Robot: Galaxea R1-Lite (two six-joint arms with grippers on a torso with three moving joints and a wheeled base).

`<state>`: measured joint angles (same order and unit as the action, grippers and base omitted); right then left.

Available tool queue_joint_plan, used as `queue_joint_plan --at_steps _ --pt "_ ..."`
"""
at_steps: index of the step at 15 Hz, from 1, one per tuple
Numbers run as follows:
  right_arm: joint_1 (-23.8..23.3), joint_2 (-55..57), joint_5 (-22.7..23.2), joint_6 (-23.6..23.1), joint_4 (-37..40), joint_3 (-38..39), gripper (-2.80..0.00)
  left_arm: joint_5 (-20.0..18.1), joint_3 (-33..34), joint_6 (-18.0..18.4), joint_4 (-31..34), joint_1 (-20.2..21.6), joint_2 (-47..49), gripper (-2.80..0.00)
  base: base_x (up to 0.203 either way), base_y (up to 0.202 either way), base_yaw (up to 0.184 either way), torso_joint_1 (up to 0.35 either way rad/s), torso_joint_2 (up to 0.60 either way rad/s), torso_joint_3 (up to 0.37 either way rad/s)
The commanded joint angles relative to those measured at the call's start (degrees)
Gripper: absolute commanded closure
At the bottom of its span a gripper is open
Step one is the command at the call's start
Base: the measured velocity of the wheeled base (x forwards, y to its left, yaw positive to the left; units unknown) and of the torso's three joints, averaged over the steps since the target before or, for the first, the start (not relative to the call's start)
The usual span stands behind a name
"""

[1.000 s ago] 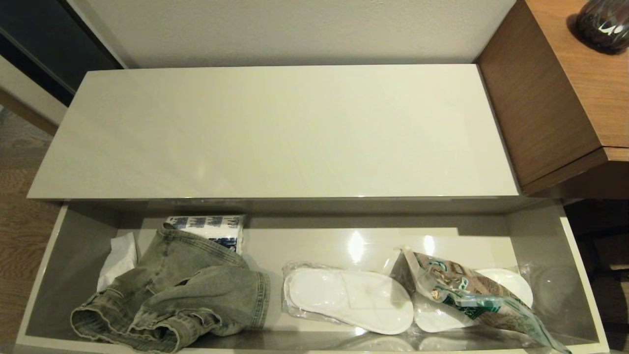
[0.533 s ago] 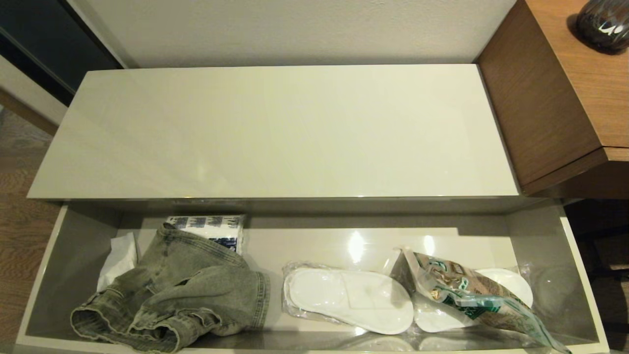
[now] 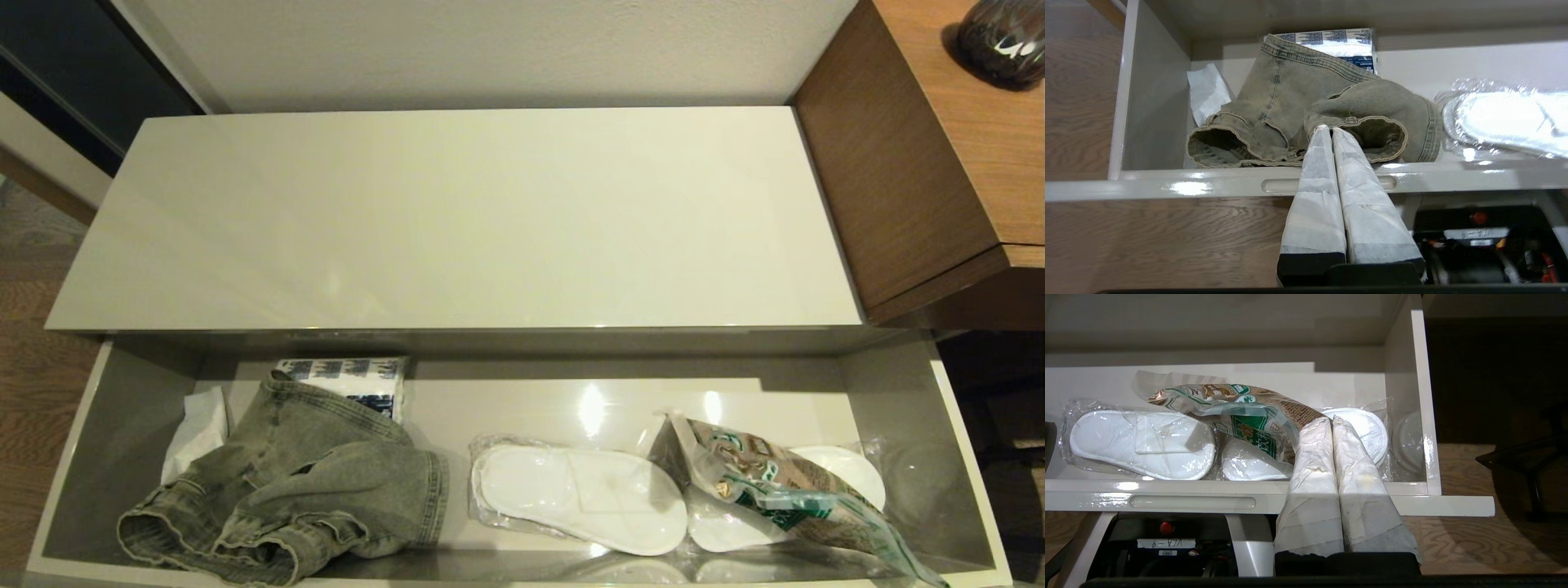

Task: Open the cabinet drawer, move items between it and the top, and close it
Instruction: Take out the shorts from the drawer

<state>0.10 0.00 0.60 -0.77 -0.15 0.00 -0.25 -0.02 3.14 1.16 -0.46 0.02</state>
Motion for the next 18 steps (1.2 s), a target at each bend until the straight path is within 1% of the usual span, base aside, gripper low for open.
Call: queue_joint_plan --at_steps 1,3,4,5,6,7,8,9,10,11,14,16,18 --pt "-0.01 0.09 0.02 -0.02 -0.02 0.08 0.0 -0.22 -0.05 3.44 -0.04 0.02 0.13 0.0 0.0 0.0 0.0 0.0 0.0 0.0" --pt "0.08 0.09 0.02 -0.02 -0.02 0.03 0.0 -0.47 -0.38 4.92 0.67 0.02 0.12 0.0 0.0 0.0 0.0 0.0 0.0 0.0" --pt "0.08 0.09 0.02 -0.02 -0.02 0.0 0.0 -0.72 -0.77 4.77 1.83 0.02 0.15 0.0 0.0 0.0 0.0 0.0 0.0 0.0" --pt "-0.01 0.09 0.02 -0.02 -0.02 0.08 0.0 -0.65 -1.96 4.06 2.66 0.02 0.69 0.0 0.0 0.0 0.0 0.0 0.0 0.0" --pt "-0.01 0.09 0.02 -0.02 -0.02 0.09 0.0 -0.64 -4.99 3.21 3.58 0.02 1.66 0.0 0.0 0.0 0.0 0.0 0.0 0.0" --pt "-0.01 0.09 0.02 -0.02 -0.02 0.07 0.0 -0.78 -6.56 2.17 4.43 0.02 2.64 0.0 0.0 0.0 0.0 0.0 0.0 0.0" --pt "0.04 0.09 0.02 -0.02 -0.02 0.0 0.0 -1.43 -9.66 -0.17 5.39 0.02 5.22 0.0 0.0 0.0 0.0 0.0 0.0 0.0" --pt "-0.01 0.09 0.02 -0.02 -0.02 0.0 0.0 -2.45 -13.51 -2.91 6.4 0.02 10.14 0.0 0.0 0.0 0.0 0.0 0.0 0.0" --pt "-0.01 0.09 0.02 -0.02 -0.02 0.02 0.0 -4.14 -15.9 -4.71 7.12 0.0 15.71 0.0 0.0 0.0 0.0 0.0 0.0 0.0" --pt "0.07 0.09 0.02 -0.02 -0.02 0.08 0.0 -6.84 -17.86 -6.58 7.85 -0.03 23.49 0.0 0.0 0.0 0.0 0.0 0.0 0.0" --pt "0.04 0.09 0.02 -0.02 -0.02 0.0 0.0 -14.26 -20.21 -10.55 7.69 -0.11 43.83 0.0 0.0 0.0 0.0 0.0 0.0 0.0" --pt "0.08 0.09 0.02 -0.02 -0.02 0.0 0.0 -16.9 -20.23 -12.27 3.09 -0.25 54.53 0.0 0.0 0.0 0.0 0.0 0.0 0.0" --pt "-0.01 0.09 0.02 -0.02 -0.02 0.09 0.0 -18.23 -18.99 -13.89 -6.73 -0.89 65.48 0.0 0.0 0.0 0.0 0.0 0.0 0.0"
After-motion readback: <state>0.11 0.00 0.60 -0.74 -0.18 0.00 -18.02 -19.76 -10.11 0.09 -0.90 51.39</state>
